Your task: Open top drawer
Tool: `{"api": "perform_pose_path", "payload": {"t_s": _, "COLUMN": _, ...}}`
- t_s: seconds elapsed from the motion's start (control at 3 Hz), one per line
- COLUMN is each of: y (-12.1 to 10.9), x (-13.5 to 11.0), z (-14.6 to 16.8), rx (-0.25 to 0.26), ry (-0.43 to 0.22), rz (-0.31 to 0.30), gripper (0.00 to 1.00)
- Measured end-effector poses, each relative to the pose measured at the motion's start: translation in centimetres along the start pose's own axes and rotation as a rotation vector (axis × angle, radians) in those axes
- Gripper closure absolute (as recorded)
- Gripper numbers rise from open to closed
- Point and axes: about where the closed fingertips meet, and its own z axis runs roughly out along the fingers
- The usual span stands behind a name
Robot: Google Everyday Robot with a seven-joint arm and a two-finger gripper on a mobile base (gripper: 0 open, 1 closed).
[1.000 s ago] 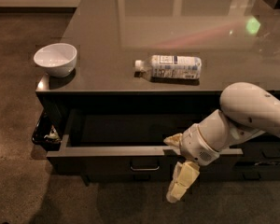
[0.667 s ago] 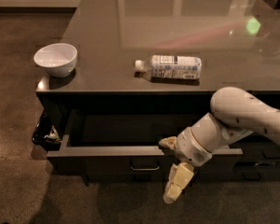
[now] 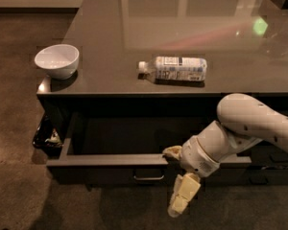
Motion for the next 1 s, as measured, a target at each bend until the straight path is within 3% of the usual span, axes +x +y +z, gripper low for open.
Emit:
{"api": "perform_pose_path", "payload": {"t_s": 0.33, "y": 0.2, "x": -0.3, "z": -0.4, "rx": 0.0, "ry": 0.0, "rz": 0.0, "gripper": 0.0}}
{"api": "perform_pose_path", "payload": {"t_s": 0.67, "y": 3.1, "x": 0.1, "z": 0.0, "rx": -0.014, "ry": -0.031, "rz": 0.041, "gripper": 0.0}}
{"api": "perform_pose_path", "payload": {"t_s": 1.0, "y": 3.1, "x": 0.1, "z": 0.0, "rx": -0.015, "ry": -0.031, "rz": 0.041, "gripper": 0.0}}
